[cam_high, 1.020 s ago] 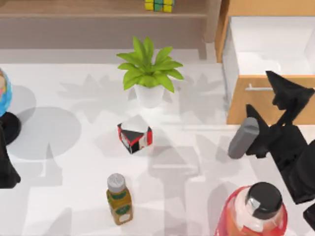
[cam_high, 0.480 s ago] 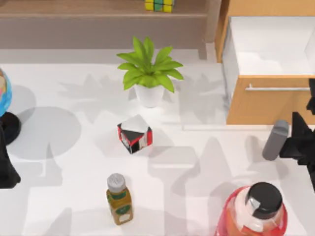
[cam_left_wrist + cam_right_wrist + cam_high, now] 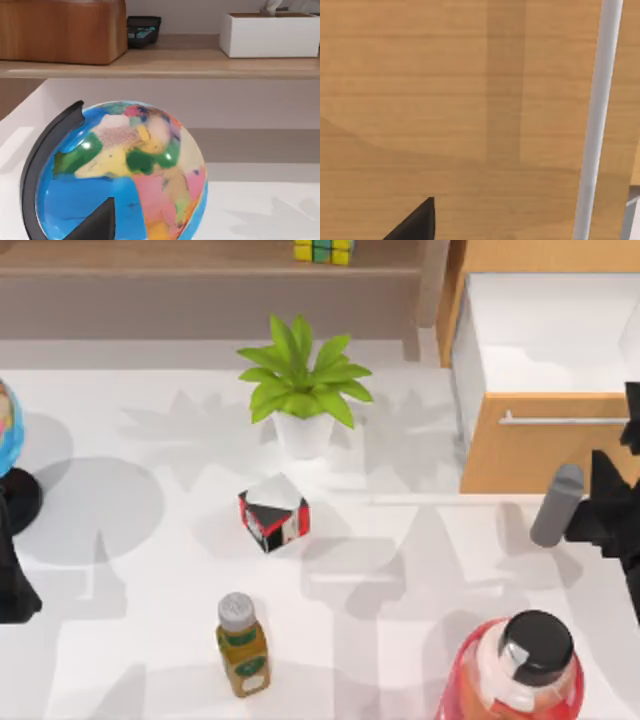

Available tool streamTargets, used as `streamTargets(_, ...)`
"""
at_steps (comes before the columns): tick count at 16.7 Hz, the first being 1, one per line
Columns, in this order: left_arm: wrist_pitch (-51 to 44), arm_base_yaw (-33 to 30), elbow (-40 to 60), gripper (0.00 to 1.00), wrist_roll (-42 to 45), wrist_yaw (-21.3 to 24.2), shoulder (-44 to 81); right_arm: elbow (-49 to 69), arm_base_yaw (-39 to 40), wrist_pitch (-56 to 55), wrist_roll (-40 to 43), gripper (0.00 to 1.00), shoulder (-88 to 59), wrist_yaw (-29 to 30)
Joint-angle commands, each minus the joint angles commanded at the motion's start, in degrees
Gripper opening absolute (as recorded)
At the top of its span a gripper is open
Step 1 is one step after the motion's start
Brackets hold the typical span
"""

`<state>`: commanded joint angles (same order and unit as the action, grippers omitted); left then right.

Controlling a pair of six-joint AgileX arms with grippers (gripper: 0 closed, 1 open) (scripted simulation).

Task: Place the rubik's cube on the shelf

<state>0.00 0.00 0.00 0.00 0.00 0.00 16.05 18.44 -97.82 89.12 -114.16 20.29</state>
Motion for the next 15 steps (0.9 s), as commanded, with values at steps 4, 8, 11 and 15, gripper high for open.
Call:
streamTargets(4,0.0,0.0,0.0,1.00,0.0,0.0,0.0,1.7,-0.8,1.6,0.0,1.00,-0.1,-0.8)
streamTargets(8,0.0,0.0,0.0,1.00,0.0,0.0,0.0,1.7,-0.8,1.6,0.0,0.92,-0.1,-0.8)
streamTargets(11,0.0,0.0,0.0,1.00,0.0,0.0,0.0,1.7,-0.8,1.6,0.0,0.70,-0.1,-0.8)
streamTargets(15,0.0,0.0,0.0,1.00,0.0,0.0,0.0,1.7,-0.8,1.6,0.0,0.40,-0.1,-0.8)
